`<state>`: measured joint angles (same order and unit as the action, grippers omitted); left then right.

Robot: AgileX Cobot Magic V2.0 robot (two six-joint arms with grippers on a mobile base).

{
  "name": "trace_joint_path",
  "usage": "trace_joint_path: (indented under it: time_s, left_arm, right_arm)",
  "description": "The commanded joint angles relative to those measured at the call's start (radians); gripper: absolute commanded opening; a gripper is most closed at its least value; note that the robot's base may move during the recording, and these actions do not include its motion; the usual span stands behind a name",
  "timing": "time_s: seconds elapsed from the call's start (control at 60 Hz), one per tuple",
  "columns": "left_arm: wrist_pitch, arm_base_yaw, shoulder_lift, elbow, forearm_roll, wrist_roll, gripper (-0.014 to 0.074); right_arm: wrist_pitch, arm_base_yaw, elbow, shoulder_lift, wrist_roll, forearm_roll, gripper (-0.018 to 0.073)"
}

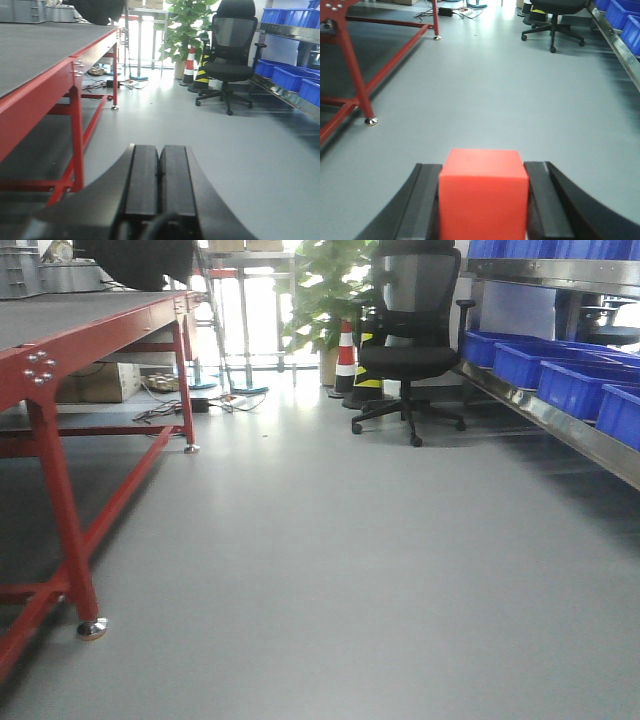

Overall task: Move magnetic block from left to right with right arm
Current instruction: 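Drive the base across the room carrying the cube in the right gripper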

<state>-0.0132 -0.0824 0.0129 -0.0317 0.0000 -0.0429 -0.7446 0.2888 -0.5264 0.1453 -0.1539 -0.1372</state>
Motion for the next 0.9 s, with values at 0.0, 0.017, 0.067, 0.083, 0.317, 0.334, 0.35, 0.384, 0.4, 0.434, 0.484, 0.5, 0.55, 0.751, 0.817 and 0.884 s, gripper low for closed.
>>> trace_joint_path:
  time_s: [0.0,0.017,0.067,0.083,0.317,0.334,0.35,0.384,0.4,0.434,0.484,0.5,0.55,0.751,0.817,0.884]
  left_arm:
    - [0.09,-0.02,0.016,-0.009,0.0,-0.004,-0.0116]
    - [0.09,-0.023,0.016,-0.009,0.0,-0.004,-0.0116]
    - [0.09,-0.03,0.016,-0.009,0.0,-0.004,-0.0116]
    - [0.09,-0.033,0.016,-0.009,0.0,-0.004,-0.0116]
    - [0.09,-0.035,0.016,-0.009,0.0,-0.004,-0.0116]
    - [0.09,-0.035,0.016,-0.009,0.0,-0.004,-0.0116]
    - [0.09,-0.035,0.016,-0.009,0.0,-0.004,-0.0116]
    - [0.09,-0.035,0.016,-0.009,0.0,-0.004,-0.0116]
    - [0.09,-0.035,0.016,-0.009,0.0,-0.004,-0.0116]
    - [0.09,-0.035,0.016,-0.009,0.0,-0.004,-0.0116]
    - [0.09,-0.035,0.016,-0.009,0.0,-0.004,-0.0116]
    - [0.09,-0.035,0.016,-0.009,0.0,-0.004,-0.0116]
    - [0.09,-0.035,0.016,-0.009,0.0,-0.004,-0.0116]
    - [0.09,-0.035,0.016,-0.009,0.0,-0.004,-0.0116]
    - [0.09,-0.035,0.016,-0.009,0.0,-0.004,-0.0116]
    - [0.09,-0.035,0.016,-0.009,0.0,-0.004,-0.0116]
  right_arm:
    - [0.086,-0.004,-0.027,0.01,0.011,-0.012,0.0161]
    - [0.086,-0.004,-0.027,0.01,0.011,-0.012,0.0161]
    - [0.086,-0.004,-0.027,0.01,0.011,-0.012,0.0161]
    - [0.086,-0.004,-0.027,0.012,0.011,-0.012,0.0161]
    - [0.085,-0.004,-0.027,0.012,0.011,-0.012,0.0161]
    - [0.085,-0.004,-0.027,0.012,0.011,-0.012,0.0161]
    - [0.085,-0.004,-0.027,0.012,0.011,-0.012,0.0161]
    - [0.085,-0.004,-0.027,0.012,0.011,-0.012,0.0161]
    - [0.085,-0.004,-0.027,0.012,0.011,-0.012,0.0161]
    - [0.085,-0.004,-0.027,0.012,0.011,-0.012,0.0161]
    - [0.085,-0.004,-0.027,0.012,0.011,-0.012,0.0161]
    - [0.085,-0.004,-0.027,0.012,0.011,-0.012,0.0161]
    - [0.085,-0.004,-0.027,0.012,0.011,-0.012,0.0161]
    - [0.085,-0.004,-0.027,0.012,0.011,-0.012,0.0161]
    - [0.085,-0.004,-0.027,0.012,0.011,-0.012,0.0161]
    - [0.085,-0.004,-0.027,0.012,0.011,-0.012,0.0161]
